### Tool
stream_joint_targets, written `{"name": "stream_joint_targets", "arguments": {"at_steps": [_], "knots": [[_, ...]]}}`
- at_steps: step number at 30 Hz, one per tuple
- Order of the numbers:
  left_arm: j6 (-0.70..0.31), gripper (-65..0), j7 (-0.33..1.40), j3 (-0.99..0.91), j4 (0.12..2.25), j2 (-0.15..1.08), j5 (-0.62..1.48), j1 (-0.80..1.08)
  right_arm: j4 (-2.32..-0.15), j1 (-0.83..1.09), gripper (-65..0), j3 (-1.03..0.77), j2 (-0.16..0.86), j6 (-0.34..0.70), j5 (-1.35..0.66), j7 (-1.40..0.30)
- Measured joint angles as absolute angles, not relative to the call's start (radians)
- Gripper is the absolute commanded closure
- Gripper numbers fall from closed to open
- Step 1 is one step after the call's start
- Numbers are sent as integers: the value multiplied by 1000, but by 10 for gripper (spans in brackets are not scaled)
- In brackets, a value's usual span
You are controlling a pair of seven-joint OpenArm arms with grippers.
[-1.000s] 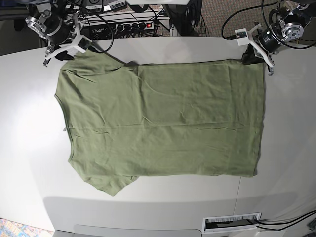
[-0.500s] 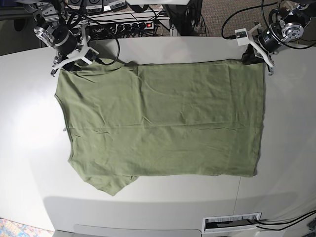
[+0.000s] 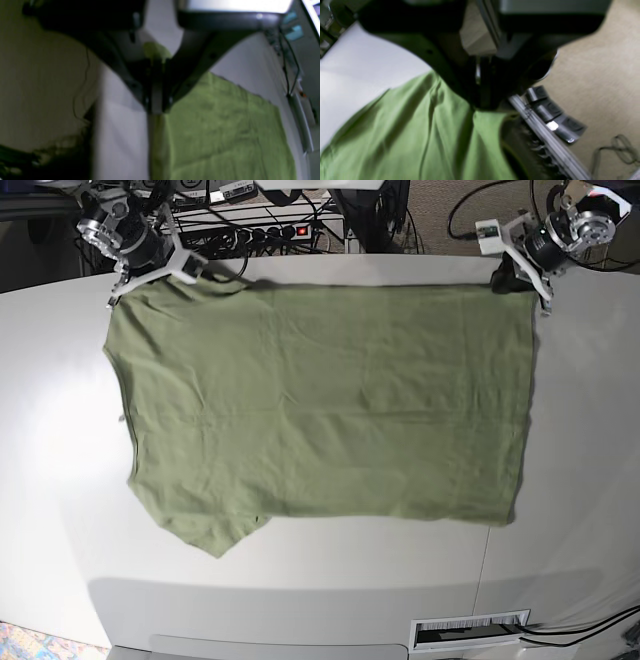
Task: Fold the T-shirt properly
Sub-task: 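Lift the shoulder edge with both grippers and fold it over the shirt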
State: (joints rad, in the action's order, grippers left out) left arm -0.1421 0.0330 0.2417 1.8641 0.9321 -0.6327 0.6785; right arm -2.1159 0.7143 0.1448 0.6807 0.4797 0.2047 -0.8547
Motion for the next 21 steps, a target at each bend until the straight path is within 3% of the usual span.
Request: {"name": "stream_joint_targets", "arguments": {"at_steps": [8,15,21], "knots": [[-21,0,170,244,1918,995,-760,830,-2210,815,0,142,682,479,321,-872],[187,0,293,245,1978,1023,-942,892,-2288,828,0,70,682,478,337,-843],[196,0,247,246,1983,1014,-909,783,-2291,774,0,-13,678,480,244,-788]]}}
